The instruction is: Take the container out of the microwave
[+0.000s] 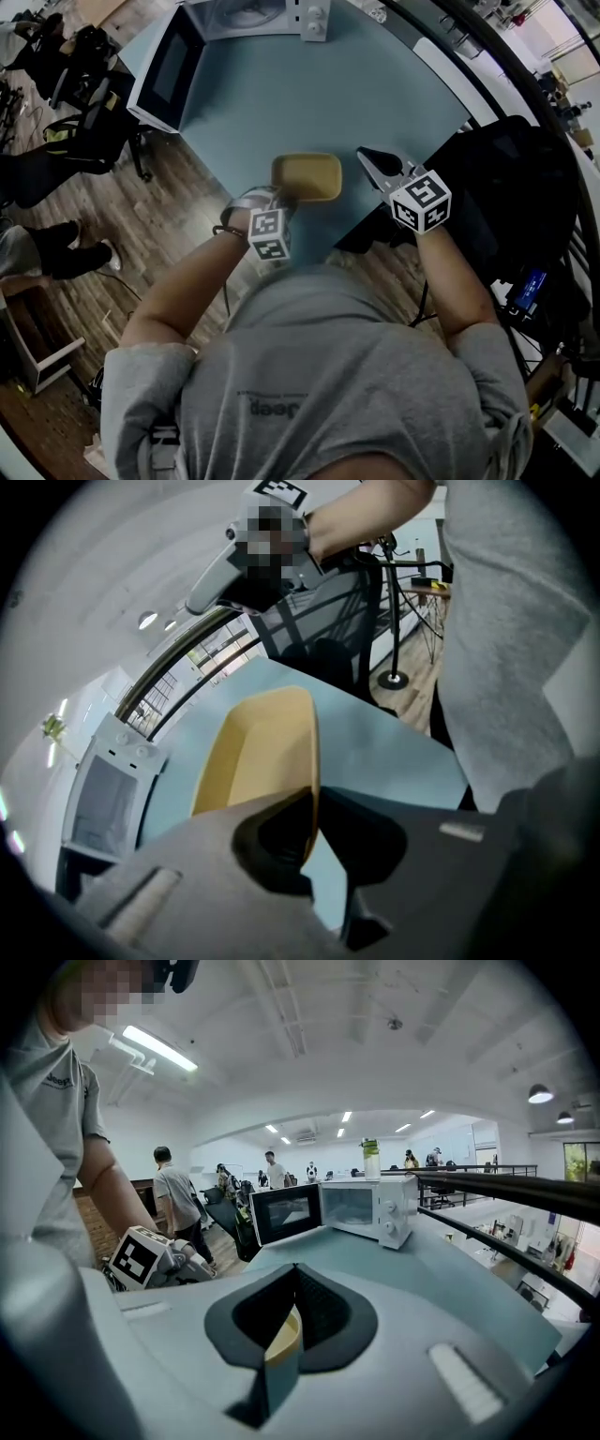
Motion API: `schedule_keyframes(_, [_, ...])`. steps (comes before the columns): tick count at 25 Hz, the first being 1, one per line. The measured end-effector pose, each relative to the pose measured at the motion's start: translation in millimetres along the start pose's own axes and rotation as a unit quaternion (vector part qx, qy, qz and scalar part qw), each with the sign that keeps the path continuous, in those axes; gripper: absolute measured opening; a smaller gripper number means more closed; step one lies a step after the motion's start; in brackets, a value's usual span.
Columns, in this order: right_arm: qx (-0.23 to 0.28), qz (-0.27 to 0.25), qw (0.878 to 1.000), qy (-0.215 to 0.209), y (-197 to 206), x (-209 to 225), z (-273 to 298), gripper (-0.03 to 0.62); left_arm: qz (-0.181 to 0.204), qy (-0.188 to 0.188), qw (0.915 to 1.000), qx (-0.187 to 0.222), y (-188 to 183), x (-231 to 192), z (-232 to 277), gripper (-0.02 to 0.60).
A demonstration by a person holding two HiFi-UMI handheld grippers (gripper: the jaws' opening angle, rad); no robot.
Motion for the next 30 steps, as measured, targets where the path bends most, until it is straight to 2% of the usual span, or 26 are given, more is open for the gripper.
schedule_keyframes(9, [-0.011, 0.008, 1.000, -0.009, 12, -4, 0, 0.005, -0.013, 0.034, 0.9993, -0.009, 6, 29, 19, 0.031])
schedule_keyframes(19, [-0.015, 0.015, 1.000, -0.013, 22, -9, -2, 0.005, -0.003, 0.051, 0.9985, -0.018, 7, 47, 32, 0.032])
schedule_keyframes(25, [-0.015, 0.015, 1.000, -0.013, 24, -12, -5, 0.005, 0.002, 0.086, 0.9957, -0.034, 16, 61, 44, 0.042])
schedule_keyframes(30, [-0.013, 0.015, 1.000, -0.011, 22, -15, -10, 0.005, -0.026, 0.095, 0.9951, -0.010, 17, 60, 37, 0.080])
Point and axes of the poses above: the fingertips, and each gripper's own axes: z forward along the fingers, x to its right, y out of its underside, the point moved 8 cm from there along -z, backward along the fingers, and after that the axes turned 9 degrees about -x, right-handed, at the moved point
